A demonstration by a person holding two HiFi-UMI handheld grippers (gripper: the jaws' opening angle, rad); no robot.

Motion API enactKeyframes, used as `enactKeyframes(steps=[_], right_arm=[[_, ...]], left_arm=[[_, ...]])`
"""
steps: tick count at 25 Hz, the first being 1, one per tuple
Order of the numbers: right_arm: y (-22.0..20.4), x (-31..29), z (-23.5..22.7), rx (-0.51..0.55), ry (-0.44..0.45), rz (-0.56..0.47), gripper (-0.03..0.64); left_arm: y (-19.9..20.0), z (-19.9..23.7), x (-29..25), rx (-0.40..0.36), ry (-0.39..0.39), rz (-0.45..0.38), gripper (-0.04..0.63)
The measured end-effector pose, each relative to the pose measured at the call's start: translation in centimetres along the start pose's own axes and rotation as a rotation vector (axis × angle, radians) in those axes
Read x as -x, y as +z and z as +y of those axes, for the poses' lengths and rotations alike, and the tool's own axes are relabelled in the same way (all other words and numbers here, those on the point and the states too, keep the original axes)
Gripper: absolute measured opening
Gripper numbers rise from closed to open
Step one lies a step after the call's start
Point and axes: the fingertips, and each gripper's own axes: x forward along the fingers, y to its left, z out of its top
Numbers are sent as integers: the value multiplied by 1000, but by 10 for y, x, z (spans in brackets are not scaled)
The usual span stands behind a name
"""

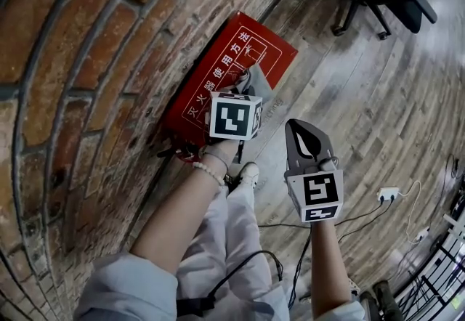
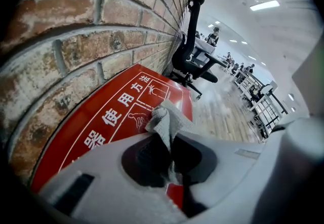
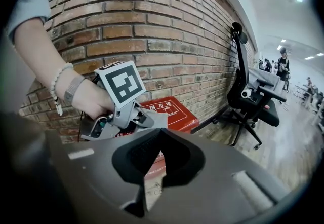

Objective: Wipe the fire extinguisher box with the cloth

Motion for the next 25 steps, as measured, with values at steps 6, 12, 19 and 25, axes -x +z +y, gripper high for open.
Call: enactKeyframes(steps=[6, 12, 19, 25], right_arm=[[3, 5, 16, 12, 8, -2, 11], [1, 9, 35, 19, 25, 3, 11], [-3, 13, 50, 23, 35, 12, 11], [-3, 19, 57, 25, 40, 15, 11]], left_arm=[[-22, 11, 18, -10, 20, 14, 14], [-44, 21, 35, -11, 41, 19, 14], [-72, 24, 54, -41, 51, 44, 14], [-93, 25, 67, -90, 63, 65, 14]])
